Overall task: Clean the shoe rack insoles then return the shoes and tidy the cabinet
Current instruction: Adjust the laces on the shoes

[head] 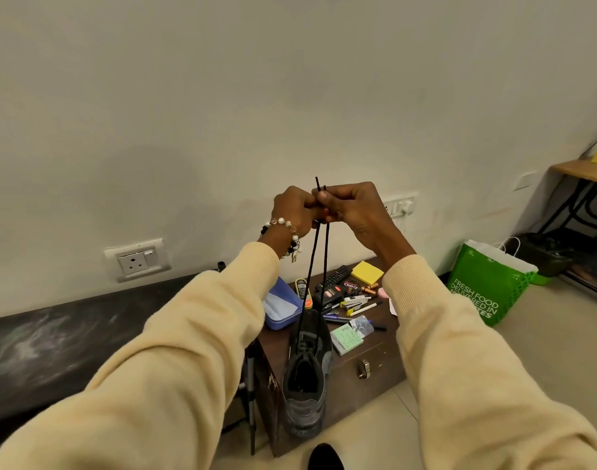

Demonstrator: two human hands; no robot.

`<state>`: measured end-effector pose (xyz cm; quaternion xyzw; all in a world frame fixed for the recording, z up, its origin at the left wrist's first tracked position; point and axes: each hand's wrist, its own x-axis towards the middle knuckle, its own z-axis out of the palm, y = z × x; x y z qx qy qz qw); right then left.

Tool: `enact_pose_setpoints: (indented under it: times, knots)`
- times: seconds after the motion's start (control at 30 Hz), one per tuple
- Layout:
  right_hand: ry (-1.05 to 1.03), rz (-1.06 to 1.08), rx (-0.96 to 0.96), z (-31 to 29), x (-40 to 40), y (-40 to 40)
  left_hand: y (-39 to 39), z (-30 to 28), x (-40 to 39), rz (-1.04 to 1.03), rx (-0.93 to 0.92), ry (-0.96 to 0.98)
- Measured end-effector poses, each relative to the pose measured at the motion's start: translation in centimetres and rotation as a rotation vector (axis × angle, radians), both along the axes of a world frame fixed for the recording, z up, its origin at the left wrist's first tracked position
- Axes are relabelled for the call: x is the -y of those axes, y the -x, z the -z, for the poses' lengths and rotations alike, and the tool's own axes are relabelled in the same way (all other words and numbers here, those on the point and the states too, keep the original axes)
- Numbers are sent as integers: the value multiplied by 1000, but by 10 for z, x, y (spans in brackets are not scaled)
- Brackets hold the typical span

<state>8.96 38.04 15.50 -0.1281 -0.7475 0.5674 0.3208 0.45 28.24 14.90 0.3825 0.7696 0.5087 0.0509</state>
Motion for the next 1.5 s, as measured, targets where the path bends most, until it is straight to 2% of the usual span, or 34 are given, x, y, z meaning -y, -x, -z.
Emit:
enact_pose_setpoints:
  times: [0.13,0.27,0.33,0.43,0.57,0.67,0.73,0.8,0.9,1.0,1.07,1.13,1.2,1.27,1.4,1.5]
  knots:
    - [-88,110,15,-2,-3,3,-4,5,-3,48,52,-21]
    - [-2,152,-4,0,-4,4,-10,21,0,180,243,-89]
    - [22,172,-26,0,-7,0,-11,27,5,219,268,-76]
    - [124,198,-74,5,-15,-10,-8,37,11,245,219,-4]
    - [461,272,-107,42,-21,-27,-3,46,11,110,144,-10]
    - [612,340,32,87,-9,-31,-5,46,9,36,144,-62]
    - [712,250,112,113,9,-25,-9,48,8,26,101,-71]
    - [851,94,105,129,28,-16,-12,50,7,18,34,-67]
    - [901,-35,80,132,39,-5,-6,55,8,-17,-84,-23]
    - [798,63,84,125,31,-3,11,71,15,-76,-167,72]
    - [622,92,124,121,25,-2,22,95,20,-136,-81,134]
    - [397,89,188,117,21,0,23,130,24,-170,174,183]
    - [188,58,265,114,20,4,11,161,24,-118,479,145]
    - [36,26,358,115,17,7,-6,180,20,-73,647,75]
    - [-23,55,365,126,7,6,-34,187,4,100,969,-181]
    - [110,121,246,135,-2,-2,-34,186,2,116,1012,-269]
